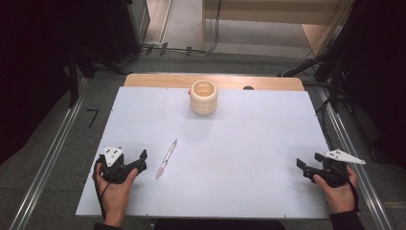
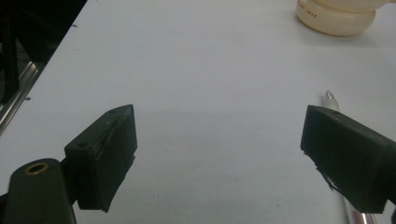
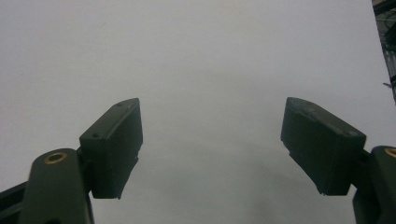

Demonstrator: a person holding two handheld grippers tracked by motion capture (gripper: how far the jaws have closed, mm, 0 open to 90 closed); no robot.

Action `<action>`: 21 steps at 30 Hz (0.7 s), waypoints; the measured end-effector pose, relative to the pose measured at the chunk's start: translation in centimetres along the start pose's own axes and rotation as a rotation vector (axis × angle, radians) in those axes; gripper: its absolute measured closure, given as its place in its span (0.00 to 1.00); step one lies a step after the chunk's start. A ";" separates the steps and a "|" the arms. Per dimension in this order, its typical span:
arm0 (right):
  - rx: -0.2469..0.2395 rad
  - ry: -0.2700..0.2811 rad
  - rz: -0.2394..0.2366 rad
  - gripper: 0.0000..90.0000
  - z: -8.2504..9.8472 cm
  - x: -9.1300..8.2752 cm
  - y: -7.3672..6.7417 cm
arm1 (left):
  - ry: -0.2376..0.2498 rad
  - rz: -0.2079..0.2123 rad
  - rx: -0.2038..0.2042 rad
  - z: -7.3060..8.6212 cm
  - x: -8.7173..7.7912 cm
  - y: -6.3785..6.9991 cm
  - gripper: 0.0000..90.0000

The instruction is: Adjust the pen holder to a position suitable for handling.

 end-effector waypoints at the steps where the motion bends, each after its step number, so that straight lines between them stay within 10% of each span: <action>1: -0.002 0.001 0.002 0.22 0.0 0.0 0.0 | -0.001 0.000 0.000 0.0 0.0 0.0 0.13; 21: 0.008 -0.001 0.008 0.22 0.2 -0.3 0.1 | -0.003 0.007 0.005 -0.1 0.3 0.3 0.13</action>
Point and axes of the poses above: each handheld gripper's, and its own axes: x roughly forward along the jaws, z roughly out of its underside, y roughly to its right, the point moved 2 cm from there along x, roughly forward along the jaws, and after that the axes turned 3 degrees about z, right-handed, at the moved point
